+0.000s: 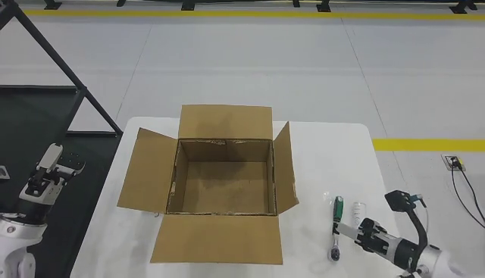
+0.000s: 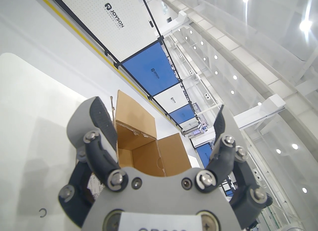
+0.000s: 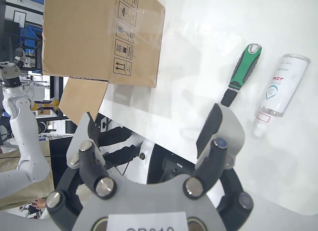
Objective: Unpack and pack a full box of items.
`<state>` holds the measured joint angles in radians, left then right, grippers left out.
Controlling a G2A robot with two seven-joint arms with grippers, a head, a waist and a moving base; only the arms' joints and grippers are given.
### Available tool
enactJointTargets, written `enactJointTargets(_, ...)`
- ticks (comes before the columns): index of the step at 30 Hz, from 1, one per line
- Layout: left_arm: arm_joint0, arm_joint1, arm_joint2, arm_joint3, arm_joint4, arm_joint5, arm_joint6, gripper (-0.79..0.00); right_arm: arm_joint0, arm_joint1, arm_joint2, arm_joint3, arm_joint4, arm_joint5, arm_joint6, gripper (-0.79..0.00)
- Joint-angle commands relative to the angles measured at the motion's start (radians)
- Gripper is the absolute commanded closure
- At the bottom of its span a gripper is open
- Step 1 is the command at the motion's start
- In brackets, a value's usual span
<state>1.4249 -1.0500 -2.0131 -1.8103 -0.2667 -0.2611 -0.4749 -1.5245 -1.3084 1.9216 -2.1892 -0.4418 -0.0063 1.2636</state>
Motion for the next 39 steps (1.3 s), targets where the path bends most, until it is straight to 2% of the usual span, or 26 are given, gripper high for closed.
enactJointTargets(1,0.0,0.0,0.0,0.0,0.0,0.0,0.0,-0.785,0.001,0.0,-0.003,-0.002,0.006,-0.005,-0.009,-0.785)
enactJointTargets(3,0.0,0.0,0.0,0.0,0.0,0.0,0.0,-0.785,-0.003,0.002,-0.02,0.005,-0.027,-0.031,-0.043,-0.785)
enactJointTargets(9,0.0,0.0,0.0,0.0,0.0,0.0,0.0,-0.785,0.032,0.02,-0.149,-0.005,-0.398,0.036,-0.023,-0.785)
enactJointTargets(13,0.0,0.0,0.0,0.0,0.0,0.0,0.0,-0.785,0.12,0.027,-0.312,0.067,-0.709,0.138,0.047,-0.785)
enactJointTargets(16,0.0,0.0,0.0,0.0,0.0,0.0,0.0,-0.785,0.183,0.025,-0.422,0.125,-0.849,0.173,0.09,-0.785)
enactJointTargets(21,0.0,0.0,0.0,0.0,0.0,0.0,0.0,-0.785,0.26,0.022,-0.506,0.192,-0.957,0.199,0.156,-0.785)
enactJointTargets(29,0.0,0.0,0.0,0.0,0.0,0.0,0.0,-0.785,0.26,0.022,-0.506,0.192,-0.957,0.199,0.156,-0.785)
enactJointTargets(32,0.0,0.0,0.0,0.0,0.0,0.0,0.0,-0.785,0.251,0.021,-0.518,0.205,-0.946,0.185,0.111,-0.785)
enactJointTargets(37,0.0,0.0,0.0,0.0,0.0,0.0,0.0,-0.785,0.303,0.014,-0.529,0.279,-0.894,0.216,0.136,-0.782)
enactJointTargets(38,0.0,0.0,0.0,0.0,0.0,0.0,0.0,-0.785,0.313,0.014,-0.529,0.289,-0.89,0.222,0.14,-0.699)
enactJointTargets(39,0.0,0.0,0.0,0.0,0.0,0.0,0.0,-0.785,0.33,0.012,-0.529,0.308,-0.87,0.224,0.15,-0.579)
